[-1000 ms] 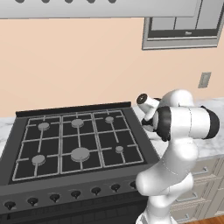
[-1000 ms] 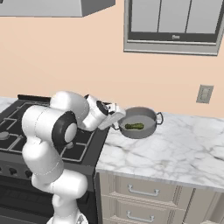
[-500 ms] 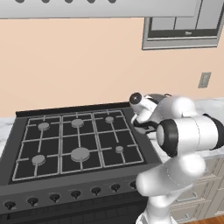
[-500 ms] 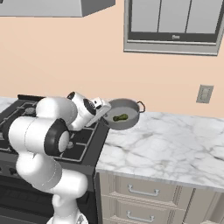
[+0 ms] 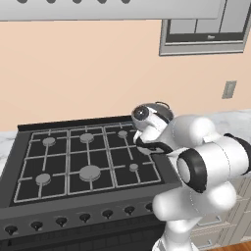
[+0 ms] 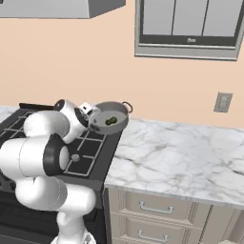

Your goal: Turn on the sink faucet. Then move the squash from the counter to the sink. Turn off the sink. Move the vegetable from the sink to the pot next to the stove. Finally move the pot to the rear center burner.

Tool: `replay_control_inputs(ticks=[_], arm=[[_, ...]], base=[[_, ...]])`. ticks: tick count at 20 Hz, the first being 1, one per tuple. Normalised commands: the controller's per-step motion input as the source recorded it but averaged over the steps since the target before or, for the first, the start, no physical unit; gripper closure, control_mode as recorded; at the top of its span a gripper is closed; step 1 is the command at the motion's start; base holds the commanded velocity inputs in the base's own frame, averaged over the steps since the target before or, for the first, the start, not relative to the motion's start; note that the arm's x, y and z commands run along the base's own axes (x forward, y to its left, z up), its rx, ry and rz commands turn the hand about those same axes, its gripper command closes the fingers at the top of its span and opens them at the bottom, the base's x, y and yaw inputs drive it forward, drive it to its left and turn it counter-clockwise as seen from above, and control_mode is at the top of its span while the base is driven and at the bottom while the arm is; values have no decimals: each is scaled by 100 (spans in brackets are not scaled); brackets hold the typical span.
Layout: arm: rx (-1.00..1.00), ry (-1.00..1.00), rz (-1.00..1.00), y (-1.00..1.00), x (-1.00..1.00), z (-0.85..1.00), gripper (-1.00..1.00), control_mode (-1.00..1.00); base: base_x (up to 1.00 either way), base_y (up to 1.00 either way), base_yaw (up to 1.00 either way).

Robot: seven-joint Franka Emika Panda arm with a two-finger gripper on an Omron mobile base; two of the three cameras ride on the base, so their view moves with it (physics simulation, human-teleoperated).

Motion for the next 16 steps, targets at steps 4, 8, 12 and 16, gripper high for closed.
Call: replay_control_inputs(ticks=[4, 8, 12, 16], arm=[[-5, 3, 29, 91, -7, 16, 100, -100], [-4, 5, 30, 92, -5, 6, 100, -100], [-3, 3, 29, 91, -6, 0, 100, -100], [-2, 3, 28, 88, -3, 0, 100, -100]], base=[[0, 0, 0], [0, 0, 0], [0, 0, 0], [0, 0, 0]])
